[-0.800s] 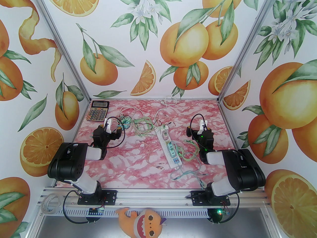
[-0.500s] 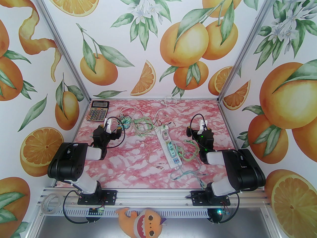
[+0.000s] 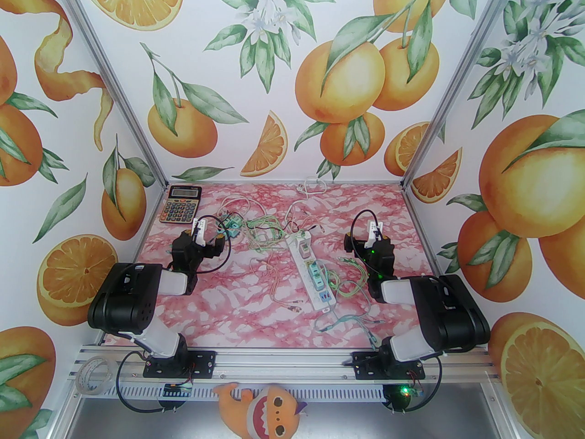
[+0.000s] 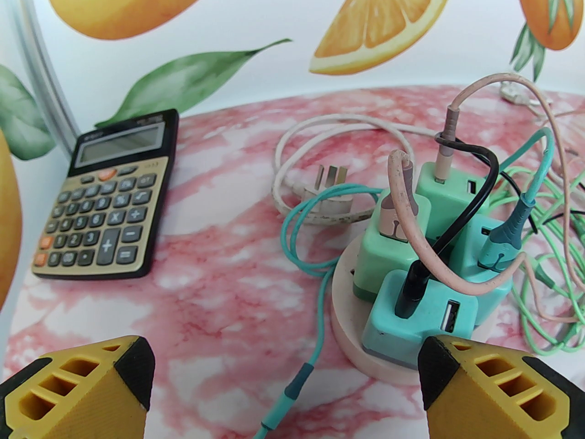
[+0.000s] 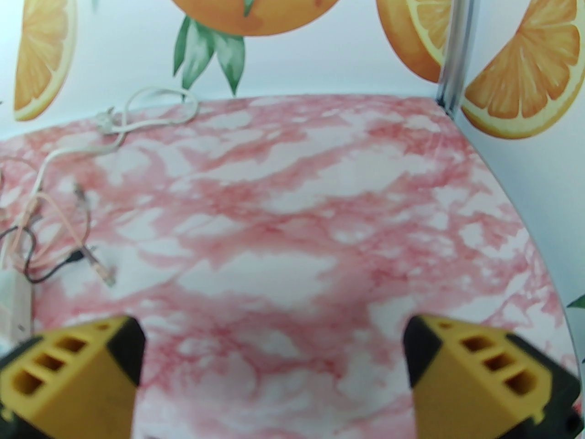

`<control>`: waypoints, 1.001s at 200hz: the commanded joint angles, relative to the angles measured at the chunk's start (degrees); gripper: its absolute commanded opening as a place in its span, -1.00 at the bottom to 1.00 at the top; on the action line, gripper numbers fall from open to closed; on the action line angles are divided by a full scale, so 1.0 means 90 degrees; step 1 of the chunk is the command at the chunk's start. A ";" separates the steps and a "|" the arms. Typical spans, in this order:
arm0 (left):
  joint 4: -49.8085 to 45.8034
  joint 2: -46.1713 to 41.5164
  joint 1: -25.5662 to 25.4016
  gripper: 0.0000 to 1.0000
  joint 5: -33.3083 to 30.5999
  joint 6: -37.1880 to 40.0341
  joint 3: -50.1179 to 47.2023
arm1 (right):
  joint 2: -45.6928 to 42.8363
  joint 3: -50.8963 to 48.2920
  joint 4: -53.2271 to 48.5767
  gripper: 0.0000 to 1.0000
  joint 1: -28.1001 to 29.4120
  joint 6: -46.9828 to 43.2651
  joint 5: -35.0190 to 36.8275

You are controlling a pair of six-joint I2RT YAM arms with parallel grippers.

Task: Pull the plug off the socket

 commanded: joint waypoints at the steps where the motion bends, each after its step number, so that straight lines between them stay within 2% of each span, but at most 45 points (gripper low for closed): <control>1: 0.0215 0.0044 0.0058 1.00 0.0114 0.0021 0.0161 | 0.0104 0.0138 0.0242 1.00 -0.0037 -0.0033 -0.0098; 49: 0.0289 0.0034 0.0175 1.00 0.0310 -0.0104 0.0130 | 0.0102 0.0126 0.0269 1.00 -0.0032 0.0040 0.0119; 73: -0.0037 -0.0410 0.0187 1.00 -0.0343 -0.0327 0.0115 | -0.0241 -0.0087 0.0366 1.00 -0.0002 0.0124 0.0562; 88: -0.1445 -0.1134 0.0181 1.00 -0.1171 -0.0596 0.0452 | -0.0879 -0.0130 -0.0116 1.00 0.0212 0.0170 0.1390; 102: -0.2911 -0.1823 0.0186 1.00 -0.1320 -0.0850 0.0908 | -0.1664 0.0002 -0.1155 1.00 0.0245 0.0506 0.1738; 129: -0.5454 -0.2843 0.0218 1.00 -0.1670 -0.2117 0.1888 | -0.2959 0.1039 -0.4590 1.00 0.0149 0.2133 0.2473; 139: -0.6573 -0.3156 0.0251 1.00 -0.1878 -0.2796 0.2352 | -0.3276 0.1429 -0.5828 1.00 0.0096 0.3106 0.2891; 157: -0.7546 -0.3540 0.0337 1.00 -0.1418 -0.3030 0.2786 | -0.3730 0.1656 -0.6361 1.00 -0.0125 0.2947 0.1789; 182: -0.8475 -0.3872 0.0318 1.00 -0.0991 -0.3484 0.3124 | -0.4193 0.1957 -0.6947 1.00 -0.0106 0.3137 0.0733; 200: -0.8998 -0.4087 0.0138 1.00 -0.0955 -0.3855 0.3242 | -0.4197 0.2428 -0.7924 1.00 0.0101 0.3365 0.0692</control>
